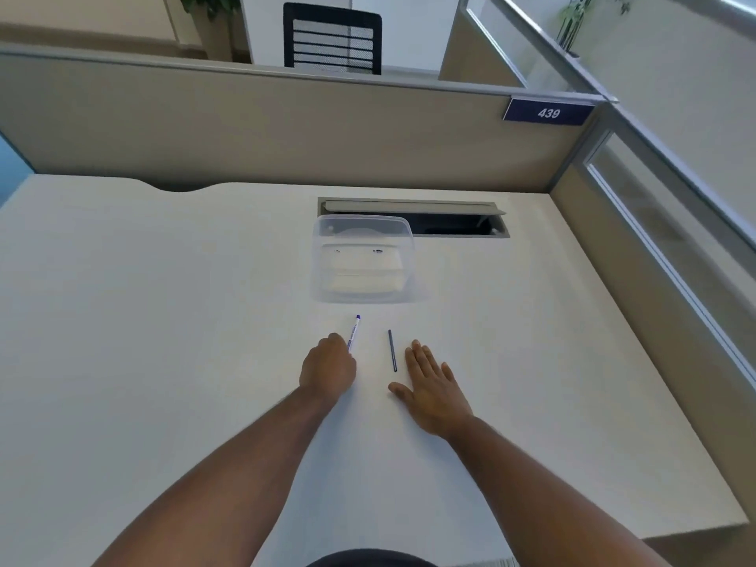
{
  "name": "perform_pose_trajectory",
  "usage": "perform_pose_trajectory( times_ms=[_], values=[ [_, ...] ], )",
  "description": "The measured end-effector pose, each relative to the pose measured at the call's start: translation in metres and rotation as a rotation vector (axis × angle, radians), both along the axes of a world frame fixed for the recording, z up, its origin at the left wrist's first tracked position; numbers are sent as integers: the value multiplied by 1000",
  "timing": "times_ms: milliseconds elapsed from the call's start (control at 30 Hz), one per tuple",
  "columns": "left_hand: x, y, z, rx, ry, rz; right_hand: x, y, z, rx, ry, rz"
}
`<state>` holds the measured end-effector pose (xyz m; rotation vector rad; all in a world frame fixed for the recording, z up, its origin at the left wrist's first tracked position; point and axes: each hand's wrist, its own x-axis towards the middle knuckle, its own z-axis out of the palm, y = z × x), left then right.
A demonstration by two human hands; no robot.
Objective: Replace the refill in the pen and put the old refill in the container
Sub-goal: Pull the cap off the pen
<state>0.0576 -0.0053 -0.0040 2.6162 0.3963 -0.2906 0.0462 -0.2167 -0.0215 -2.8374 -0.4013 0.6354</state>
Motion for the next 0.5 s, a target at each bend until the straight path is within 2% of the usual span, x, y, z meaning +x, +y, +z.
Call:
perform_pose_trajectory(
  times_ms=[133,200,267,367,433,500],
  values=[
    [-2,-2,6,-120,54,76,0,9,3,59,-94,-64],
    [-4,-5,8,-267,48,123,2,21,10,167,-178,-125],
    [-7,-8,13,-514,57,192,4,36,18,322,-190,-189],
    [-13,-15,16,-965,110,354,8,57,32,595,78,-349],
    [-20,-19,17,-1079,116,412,10,66,38,730,231,-419],
    [-26,-20,20,-1102,123,386,9,67,40,840,359,-515]
  ],
)
